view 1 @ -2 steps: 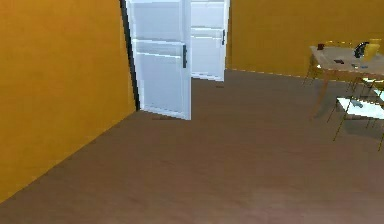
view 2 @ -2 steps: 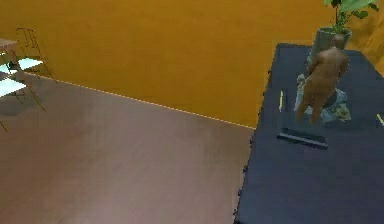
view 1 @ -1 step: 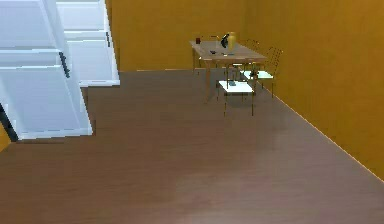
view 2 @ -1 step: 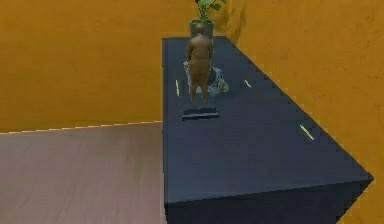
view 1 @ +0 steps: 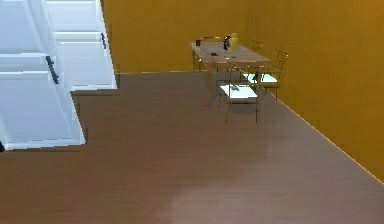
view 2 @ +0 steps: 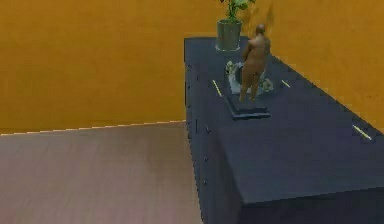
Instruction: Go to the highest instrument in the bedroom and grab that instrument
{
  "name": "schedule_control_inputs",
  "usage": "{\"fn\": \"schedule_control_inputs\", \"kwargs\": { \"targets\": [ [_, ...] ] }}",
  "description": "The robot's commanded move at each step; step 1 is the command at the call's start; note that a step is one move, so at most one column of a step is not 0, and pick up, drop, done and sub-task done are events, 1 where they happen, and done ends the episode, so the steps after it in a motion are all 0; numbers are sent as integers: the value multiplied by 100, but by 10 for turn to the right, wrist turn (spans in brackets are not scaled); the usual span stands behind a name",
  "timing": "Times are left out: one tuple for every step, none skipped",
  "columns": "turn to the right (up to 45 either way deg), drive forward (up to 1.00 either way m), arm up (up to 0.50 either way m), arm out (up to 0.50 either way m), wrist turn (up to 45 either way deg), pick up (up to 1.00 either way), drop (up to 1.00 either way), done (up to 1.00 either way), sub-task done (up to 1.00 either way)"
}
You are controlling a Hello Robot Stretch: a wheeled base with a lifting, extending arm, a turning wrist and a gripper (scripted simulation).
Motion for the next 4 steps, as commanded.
{"fn": "schedule_control_inputs", "kwargs": {
  "targets": [
    [-450, 0, 0, 0, 0, 0, 0, 0, 0],
    [-180, 0, 0, 0, 0, 0, 0, 0, 0],
    [0, 5, 0, 0, 0, 0, 0, 0, 0],
    [450, 0, 0, 0, 0, 0, 0, 0, 0]
  ]
}}
